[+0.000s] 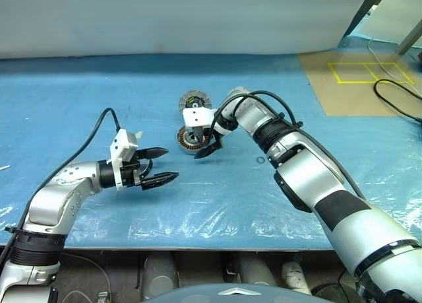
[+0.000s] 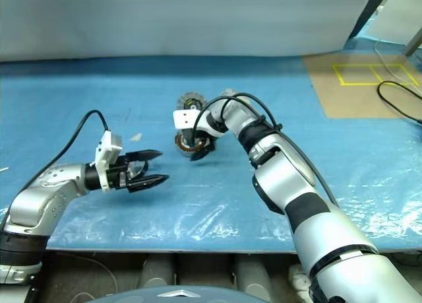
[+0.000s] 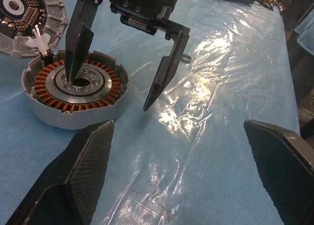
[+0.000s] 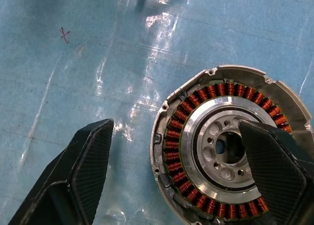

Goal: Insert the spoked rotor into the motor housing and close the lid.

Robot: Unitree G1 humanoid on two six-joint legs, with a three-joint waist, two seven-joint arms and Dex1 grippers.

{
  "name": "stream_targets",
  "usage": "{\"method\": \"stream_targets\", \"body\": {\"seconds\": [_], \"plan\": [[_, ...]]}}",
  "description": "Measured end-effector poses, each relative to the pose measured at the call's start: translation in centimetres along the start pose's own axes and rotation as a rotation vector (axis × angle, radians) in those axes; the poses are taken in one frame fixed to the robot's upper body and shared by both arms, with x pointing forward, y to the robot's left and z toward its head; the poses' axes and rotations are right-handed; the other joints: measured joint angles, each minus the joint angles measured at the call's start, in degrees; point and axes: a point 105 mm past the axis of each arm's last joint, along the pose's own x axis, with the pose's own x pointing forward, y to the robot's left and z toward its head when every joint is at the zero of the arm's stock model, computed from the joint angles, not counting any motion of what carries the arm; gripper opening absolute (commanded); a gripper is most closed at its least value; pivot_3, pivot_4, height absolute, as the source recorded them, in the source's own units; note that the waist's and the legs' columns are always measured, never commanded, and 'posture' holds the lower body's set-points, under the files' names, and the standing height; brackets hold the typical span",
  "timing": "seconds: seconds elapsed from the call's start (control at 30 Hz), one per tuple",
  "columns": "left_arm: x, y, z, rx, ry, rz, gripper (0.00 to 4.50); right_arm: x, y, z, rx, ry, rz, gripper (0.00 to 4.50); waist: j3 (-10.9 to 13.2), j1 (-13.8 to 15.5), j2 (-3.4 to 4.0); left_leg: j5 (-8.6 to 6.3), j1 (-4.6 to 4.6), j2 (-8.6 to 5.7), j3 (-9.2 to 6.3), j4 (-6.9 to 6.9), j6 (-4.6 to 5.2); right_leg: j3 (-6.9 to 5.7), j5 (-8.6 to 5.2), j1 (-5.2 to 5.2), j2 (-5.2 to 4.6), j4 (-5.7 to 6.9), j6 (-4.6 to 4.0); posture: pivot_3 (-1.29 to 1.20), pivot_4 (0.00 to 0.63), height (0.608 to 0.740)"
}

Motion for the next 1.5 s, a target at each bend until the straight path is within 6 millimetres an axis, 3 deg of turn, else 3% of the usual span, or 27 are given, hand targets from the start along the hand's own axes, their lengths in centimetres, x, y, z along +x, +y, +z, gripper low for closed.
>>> {"method": "stream_targets", "body": {"seconds": [0.2, 0.73, 0.83, 0.93, 1.17, 1.5], "plan": [[0.5, -0.4, -0.3, -0.01, 0.0, -0.02, 4.5, -0.4, 0.2, -1.0, -0.039, 0.048, 0.01, 4.31, 0.0, 0.0, 0.0, 0.0, 0.0, 0.0, 0.0, 0.0, 0.01, 0.0, 0.0, 0.0, 0.0, 0.0, 0.0, 0.0, 0.15, 0.74], [0.7, -0.9, -0.5, -0.015, -0.004, -0.026, 4.5, 0.5, 0.3, -0.8, -0.077, 0.077, 0.001, 4.31, 0.0, 0.0, 0.01, 0.05, 0.01, 0.01, 0.0, 0.02, 0.09, 0.0, 0.0, 0.0, 0.0, 0.03, 0.0, 0.0, 0.15, 0.74], [0.8, -0.9, -0.5, -0.017, -0.006, -0.024, 4.5, 0.6, 0.4, -1.1, -0.104, 0.092, 0.001, 3.7, 0.0, 0.0, 0.01, 0.05, 0.03, 0.01, 0.0, 0.04, 0.09, 0.0, 0.0, 0.02, 0.0, 0.05, 0.0, 0.0, 0.15, 0.74], [0.9, -0.9, -0.5, -0.021, -0.009, -0.023, 4.5, 0.4, 0.3, -1.4, -0.133, 0.104, -0.009, 2.76, 0.0, 0.1, 0.02, 0.05, 0.03, 0.0, 0.0, 0.1, 0.08, -0.01, 0.0, 0.05, -0.02, 0.06, 0.0, 0.0, 0.15, 0.74], [0.9, -0.9, -0.5, -0.018, -0.011, -0.026, 4.5, 0.1, 0.8, -1.5, -0.162, 0.102, 0.006, 2.76, 0.0, 0.1, 0.02, 0.06, 0.02, 0.01, 0.0, 0.16, 0.11, -0.01, 0.0, 0.07, -0.02, 0.08, 0.0, 0.0, 0.15, 0.74], [0.8, -1.0, -0.5, -0.018, -0.011, -0.037, 4.5, -1.1, 4.9, -1.3, -0.093, 0.049, 0.079, 2.76, 0.0, 0.2, 0.01, 0.05, 0.07, 0.01, -0.01, 0.18, 0.08, 0.0, 0.09, 0.12, 0.0, 0.07, 0.15, 0.0, 0.15, 0.74]]}}
